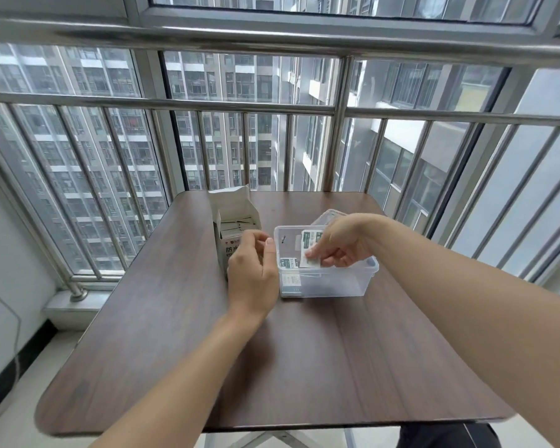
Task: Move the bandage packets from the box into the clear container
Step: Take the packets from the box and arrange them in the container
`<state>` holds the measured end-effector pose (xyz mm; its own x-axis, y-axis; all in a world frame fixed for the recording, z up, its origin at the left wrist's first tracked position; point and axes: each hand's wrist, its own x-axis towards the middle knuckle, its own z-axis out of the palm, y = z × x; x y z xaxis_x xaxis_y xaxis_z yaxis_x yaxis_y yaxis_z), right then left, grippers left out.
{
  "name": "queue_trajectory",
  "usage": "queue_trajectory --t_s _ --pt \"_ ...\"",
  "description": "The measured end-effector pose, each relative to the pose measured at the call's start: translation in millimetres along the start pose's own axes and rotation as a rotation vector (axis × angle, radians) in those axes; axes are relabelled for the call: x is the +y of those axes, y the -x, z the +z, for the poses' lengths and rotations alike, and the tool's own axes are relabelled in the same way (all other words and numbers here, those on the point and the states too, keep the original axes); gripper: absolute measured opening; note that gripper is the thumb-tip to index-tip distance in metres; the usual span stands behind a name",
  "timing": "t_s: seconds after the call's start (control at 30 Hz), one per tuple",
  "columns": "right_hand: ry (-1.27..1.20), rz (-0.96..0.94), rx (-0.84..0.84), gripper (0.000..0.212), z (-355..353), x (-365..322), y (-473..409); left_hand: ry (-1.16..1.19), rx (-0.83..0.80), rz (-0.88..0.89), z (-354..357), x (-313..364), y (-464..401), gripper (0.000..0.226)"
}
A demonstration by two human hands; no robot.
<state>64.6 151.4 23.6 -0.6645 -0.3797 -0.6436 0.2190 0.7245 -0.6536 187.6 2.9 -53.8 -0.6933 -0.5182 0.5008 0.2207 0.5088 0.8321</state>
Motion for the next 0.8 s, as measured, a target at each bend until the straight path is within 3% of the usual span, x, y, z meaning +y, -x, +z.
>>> queue_trajectory --t_s 0.1,0.23,0.5,0.8 --pt "0.033 0.059 -0.036 0.010 5.1 -2.5 -8.1 0.000 0.016 -0.077 3.6 -12.5 8.9 0.007" --pt "0.005 0.080 -0.109 0.011 9.4 -5.7 -16.0 0.023 -0.061 -0.124 5.4 -23.5 14.2 0.023" --pt "0.058 0.118 -0.138 0.014 19.9 -10.9 -19.1 0.054 -0.149 -0.114 8.1 -32.3 16.1 0.034" --pt "0.098 0.136 0.013 0.015 42.1 -16.8 -20.6 0.062 -0.196 -0.138 10.8 -38.3 15.9 0.025"
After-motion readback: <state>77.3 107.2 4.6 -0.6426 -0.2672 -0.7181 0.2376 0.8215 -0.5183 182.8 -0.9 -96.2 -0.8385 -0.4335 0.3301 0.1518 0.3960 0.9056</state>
